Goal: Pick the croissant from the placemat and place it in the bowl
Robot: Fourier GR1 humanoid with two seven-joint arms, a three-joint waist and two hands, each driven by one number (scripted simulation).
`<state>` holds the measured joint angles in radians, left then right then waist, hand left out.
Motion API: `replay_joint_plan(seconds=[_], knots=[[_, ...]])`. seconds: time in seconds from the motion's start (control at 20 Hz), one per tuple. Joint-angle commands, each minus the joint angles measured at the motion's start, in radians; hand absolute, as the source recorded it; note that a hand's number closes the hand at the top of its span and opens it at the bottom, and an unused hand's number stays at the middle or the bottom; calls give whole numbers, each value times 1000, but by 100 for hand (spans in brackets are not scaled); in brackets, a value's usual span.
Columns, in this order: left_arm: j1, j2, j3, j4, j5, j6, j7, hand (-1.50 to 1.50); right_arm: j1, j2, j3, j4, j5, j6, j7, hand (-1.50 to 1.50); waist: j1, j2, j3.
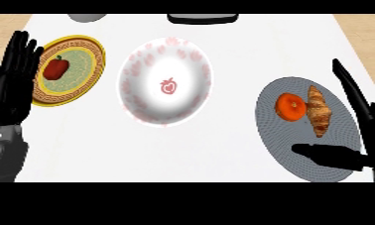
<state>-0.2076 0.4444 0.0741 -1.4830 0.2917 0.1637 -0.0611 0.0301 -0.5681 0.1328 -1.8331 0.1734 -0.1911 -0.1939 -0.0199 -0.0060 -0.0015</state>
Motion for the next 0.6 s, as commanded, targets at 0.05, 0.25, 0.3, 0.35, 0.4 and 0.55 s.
replay_joint_plan(seconds=[0.05,0.25,0.3,0.35,0.4,0.55], knots=[[41,6,23,2,4,-29,-40,0,89,-165,-109,-171,38,62,222,-150,-3,-1,-1],[11,17,27,-8,8,-22,6,0,97,-361,-169,-192,-8,267,390,-150,-5,-1,-3],[-4,-6,8,23,-14,-4,-5,0,113,-391,-163,-199,-15,313,400,-150,-13,3,-3],[-7,8,30,6,7,-14,3,0,124,-419,-173,-219,-29,350,426,-150,-5,1,-2],[16,36,41,-27,21,-38,31,0,146,-439,-190,-234,-48,382,439,-150,2,-1,-1],[20,9,24,-39,2,-21,25,0,135,-483,-179,-227,-78,482,490,-150,16,3,0]])
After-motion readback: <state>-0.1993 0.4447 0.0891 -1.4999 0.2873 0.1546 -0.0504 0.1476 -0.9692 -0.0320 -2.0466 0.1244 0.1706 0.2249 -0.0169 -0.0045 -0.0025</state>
